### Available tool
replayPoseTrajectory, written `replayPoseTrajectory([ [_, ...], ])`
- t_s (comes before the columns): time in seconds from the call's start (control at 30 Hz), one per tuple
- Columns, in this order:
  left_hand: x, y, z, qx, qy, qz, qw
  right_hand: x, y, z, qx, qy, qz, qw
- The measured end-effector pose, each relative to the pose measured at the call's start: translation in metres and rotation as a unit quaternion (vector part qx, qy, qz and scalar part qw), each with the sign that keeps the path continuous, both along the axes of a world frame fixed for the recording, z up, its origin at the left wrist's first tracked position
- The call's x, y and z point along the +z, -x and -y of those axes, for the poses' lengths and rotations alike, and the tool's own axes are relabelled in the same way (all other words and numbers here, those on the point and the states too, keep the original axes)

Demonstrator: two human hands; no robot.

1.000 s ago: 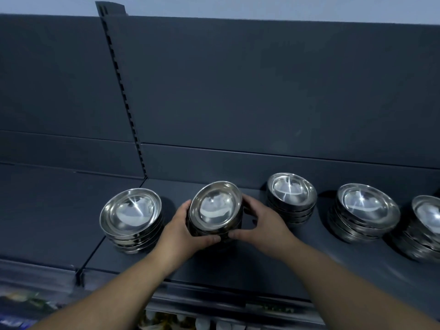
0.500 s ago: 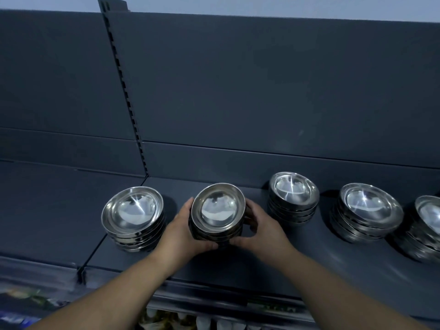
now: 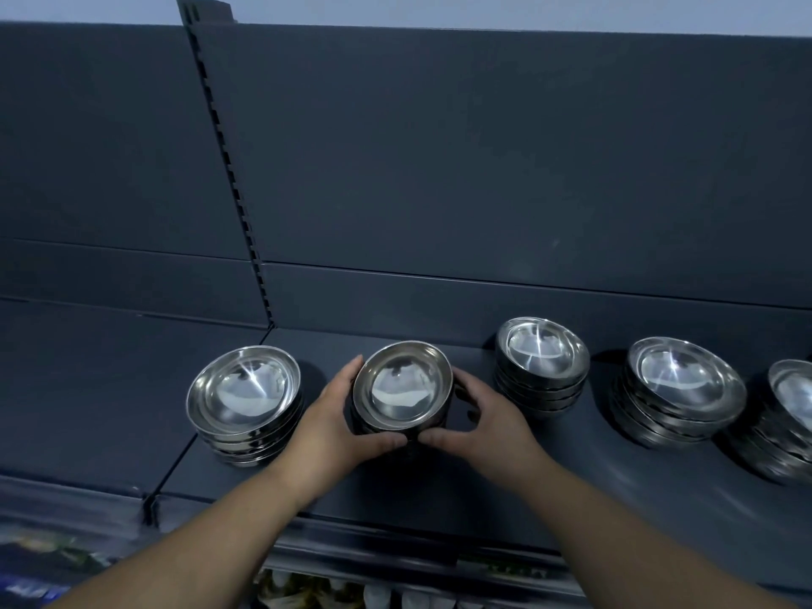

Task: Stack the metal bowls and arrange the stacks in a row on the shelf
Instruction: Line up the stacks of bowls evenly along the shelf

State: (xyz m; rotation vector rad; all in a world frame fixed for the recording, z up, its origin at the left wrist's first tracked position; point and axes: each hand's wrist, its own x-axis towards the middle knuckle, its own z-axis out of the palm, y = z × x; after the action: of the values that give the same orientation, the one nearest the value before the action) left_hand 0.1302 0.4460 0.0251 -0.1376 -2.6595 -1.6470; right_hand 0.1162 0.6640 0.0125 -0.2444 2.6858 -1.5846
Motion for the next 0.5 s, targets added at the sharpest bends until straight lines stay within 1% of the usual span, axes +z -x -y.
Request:
replayPoseTrajectory([
  [0.2,0.009,0.003,0.002,-0.005,-0.018,-0.015,1.0,-0.005,-0.001,-0.003,-0.005,-0.016,-0.001,1.0],
  [0.3,0.007,0.003,0.003,-0.018,-0.016,0.0,1.0,-0.006,0.0,-0.003,-0.001,-0.027,0.014,1.0],
  [0.5,-0.006,0.0,0.007,-0.018,-0.035,0.036,0.999,-0.007,-0.001,-0.006,0.017,0.005,0.032,0.999],
])
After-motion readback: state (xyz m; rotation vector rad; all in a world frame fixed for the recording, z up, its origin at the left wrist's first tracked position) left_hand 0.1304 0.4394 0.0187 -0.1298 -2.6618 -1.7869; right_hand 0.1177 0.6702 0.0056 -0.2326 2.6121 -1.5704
